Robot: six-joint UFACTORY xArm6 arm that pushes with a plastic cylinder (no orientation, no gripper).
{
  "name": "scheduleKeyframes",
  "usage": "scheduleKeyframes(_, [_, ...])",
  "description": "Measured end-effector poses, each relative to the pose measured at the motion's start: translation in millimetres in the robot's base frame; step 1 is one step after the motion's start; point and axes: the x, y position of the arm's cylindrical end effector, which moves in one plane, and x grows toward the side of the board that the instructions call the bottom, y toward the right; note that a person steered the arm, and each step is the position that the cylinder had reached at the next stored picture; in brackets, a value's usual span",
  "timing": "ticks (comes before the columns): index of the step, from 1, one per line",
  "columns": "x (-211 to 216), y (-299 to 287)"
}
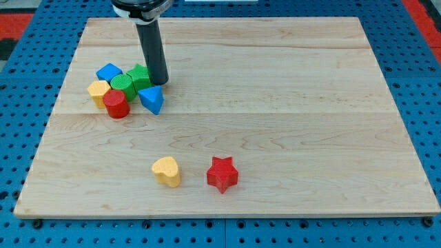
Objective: Slide the blue triangle to the center
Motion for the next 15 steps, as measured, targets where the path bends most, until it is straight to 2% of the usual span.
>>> scheduleKeyframes(5, [1.1,0.3])
scheduleKeyframes(6, [15.6,13.6])
scheduleKeyframes(8, [114.7,120.8])
scheduleKeyframes(10, [182.2,214.5])
scheduleKeyframes(11, [159.7,165.4])
scheduleKeyframes(12, [103.1,99.7])
scheduleKeyframes(13, [100.6,8.5])
scheduleKeyframes(14, [91.8,-44.8])
scheduleKeyframes(15, [55.7,-9.9])
